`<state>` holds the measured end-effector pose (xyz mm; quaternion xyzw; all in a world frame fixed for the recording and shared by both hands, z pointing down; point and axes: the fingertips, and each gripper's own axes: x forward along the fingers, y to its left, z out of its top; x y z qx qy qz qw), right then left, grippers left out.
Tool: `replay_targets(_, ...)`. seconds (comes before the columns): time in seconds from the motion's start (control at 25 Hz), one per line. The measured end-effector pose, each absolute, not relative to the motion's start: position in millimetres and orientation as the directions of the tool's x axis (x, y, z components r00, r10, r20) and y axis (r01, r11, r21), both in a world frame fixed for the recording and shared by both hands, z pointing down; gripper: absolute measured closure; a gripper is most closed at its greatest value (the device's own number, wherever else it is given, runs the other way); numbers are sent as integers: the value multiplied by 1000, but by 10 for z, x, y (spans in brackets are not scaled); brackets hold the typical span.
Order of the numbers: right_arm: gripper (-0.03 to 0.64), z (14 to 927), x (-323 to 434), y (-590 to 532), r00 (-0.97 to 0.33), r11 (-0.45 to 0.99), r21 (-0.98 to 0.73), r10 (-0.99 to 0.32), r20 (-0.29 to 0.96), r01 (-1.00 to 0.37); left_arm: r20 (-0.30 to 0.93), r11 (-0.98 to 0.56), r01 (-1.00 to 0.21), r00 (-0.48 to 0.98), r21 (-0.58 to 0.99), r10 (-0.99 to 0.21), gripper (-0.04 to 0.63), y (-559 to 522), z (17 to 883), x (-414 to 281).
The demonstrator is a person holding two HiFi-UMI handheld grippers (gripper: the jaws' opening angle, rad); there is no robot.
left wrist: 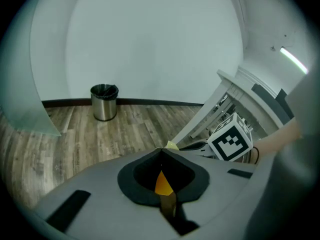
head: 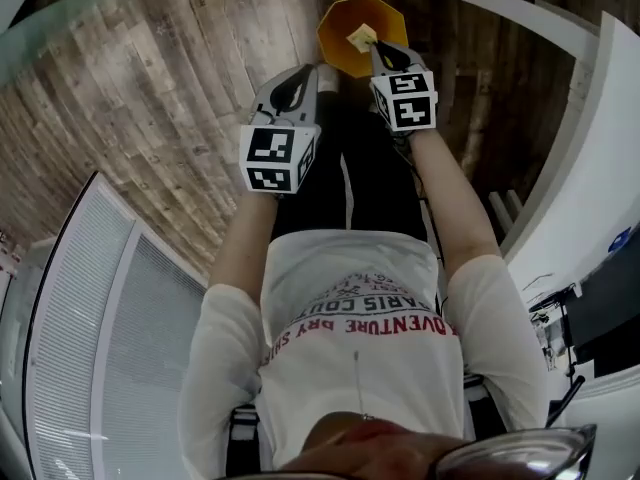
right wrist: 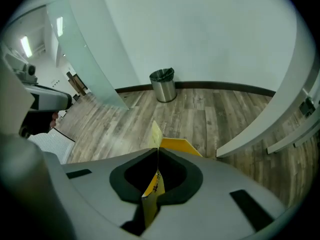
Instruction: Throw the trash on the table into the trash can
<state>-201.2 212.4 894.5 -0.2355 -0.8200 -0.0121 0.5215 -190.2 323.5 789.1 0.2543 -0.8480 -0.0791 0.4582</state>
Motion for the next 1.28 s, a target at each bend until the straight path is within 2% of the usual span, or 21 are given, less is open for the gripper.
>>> replay_targets(0.2,590,9999,-1830,2180,-320,887,-224,366,874,404,771,870,-324,-415,371,-483,572,3293,8786,-1633)
replay_targets(0.4,581,10569,-1699,2112,-284,897,-257,367,886,360,791,874,-304,-385,378,-476,572,3277,9192,-1408)
replay_targets(0.52,464,10628,-1658,2079,-281,906,-268,364,888,328,800,882,-282,-380,377,-464,572,3324,9239,-1305)
replay_targets(0.56,454,10614,-1654,2064,-283,908,-258,356,890,330,804,887,-267,-381,377,-457,572,3341,9237,-1288)
replay_targets(0.72,449,10451,-1685,2070,-287,906,-255,358,889,339,807,897,-234,-393,375,-440,572,3360,9125,-1337)
replay_targets(0.96,453,9939,-1632,2061,-300,902,-291,388,872,319,795,890,-271,-405,368,-452,572,3211,8693,-1400)
replay_targets(1.04,489,9589,-1656,1997,-325,904,-286,386,863,317,788,886,-284,-412,367,-458,572,3132,8421,-1435)
replay_targets(1.16,583,9019,-1804,1908,-385,909,-308,401,831,282,764,884,-318,-452,344,-460,572,3038,7960,-1589)
replay_targets(1.28,588,8285,-1848,1830,-431,896,-384,444,786,223,737,875,-354,-483,331,-474,572,2916,7331,-1685)
